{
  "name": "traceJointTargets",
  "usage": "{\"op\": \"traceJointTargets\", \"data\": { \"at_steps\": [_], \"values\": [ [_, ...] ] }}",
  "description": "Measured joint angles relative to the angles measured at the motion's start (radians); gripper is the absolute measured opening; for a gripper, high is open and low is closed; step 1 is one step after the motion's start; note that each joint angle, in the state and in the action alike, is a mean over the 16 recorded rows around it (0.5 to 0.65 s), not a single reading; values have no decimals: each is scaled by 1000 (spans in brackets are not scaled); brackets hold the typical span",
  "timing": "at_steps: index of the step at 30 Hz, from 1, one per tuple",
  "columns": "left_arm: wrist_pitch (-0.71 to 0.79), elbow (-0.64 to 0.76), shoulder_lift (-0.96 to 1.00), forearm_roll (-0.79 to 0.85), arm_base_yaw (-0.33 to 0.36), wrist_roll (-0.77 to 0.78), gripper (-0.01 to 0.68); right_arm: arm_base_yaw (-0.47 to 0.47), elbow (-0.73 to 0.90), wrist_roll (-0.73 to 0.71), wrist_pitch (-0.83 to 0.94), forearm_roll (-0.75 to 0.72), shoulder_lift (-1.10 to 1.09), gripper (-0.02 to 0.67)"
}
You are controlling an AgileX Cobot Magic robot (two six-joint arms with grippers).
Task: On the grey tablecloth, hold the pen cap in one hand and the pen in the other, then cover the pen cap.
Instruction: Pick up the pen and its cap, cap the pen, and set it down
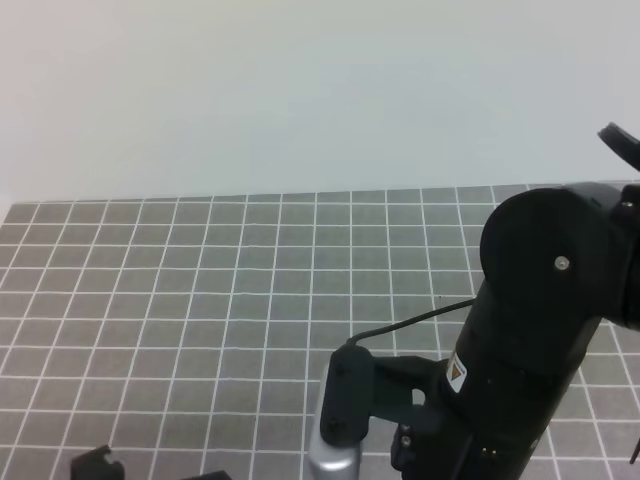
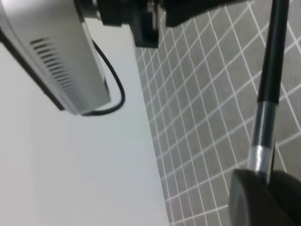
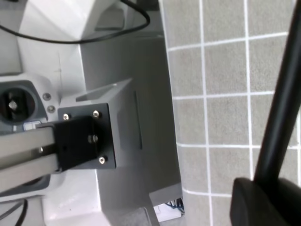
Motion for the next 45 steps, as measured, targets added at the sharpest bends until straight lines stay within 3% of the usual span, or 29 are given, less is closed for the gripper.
{"op": "traceJointTargets", "data": {
  "at_steps": [13,25,28,31,37,42,45],
  "values": [
    [-1,0,1,-43,-30,-25,30,0,-1,14,6,-14,0,18],
    [-14,0,1,-71,-28,-118,340,0,-2,74,-7,-49,0,27],
    [-36,0,1,-81,-27,-143,376,0,-2,116,-20,-84,0,35],
    [-74,0,1,-115,-27,-168,337,-2,-1,178,-39,-132,1,48],
    [-185,-1,17,-251,-26,-182,172,-39,-1,358,-64,-242,4,48],
    [-300,-16,60,-486,-26,-136,45,-112,0,494,-144,-288,28,66],
    [-373,-41,102,-668,-26,-61,9,-166,0,571,-188,-299,54,66]
  ]
}}
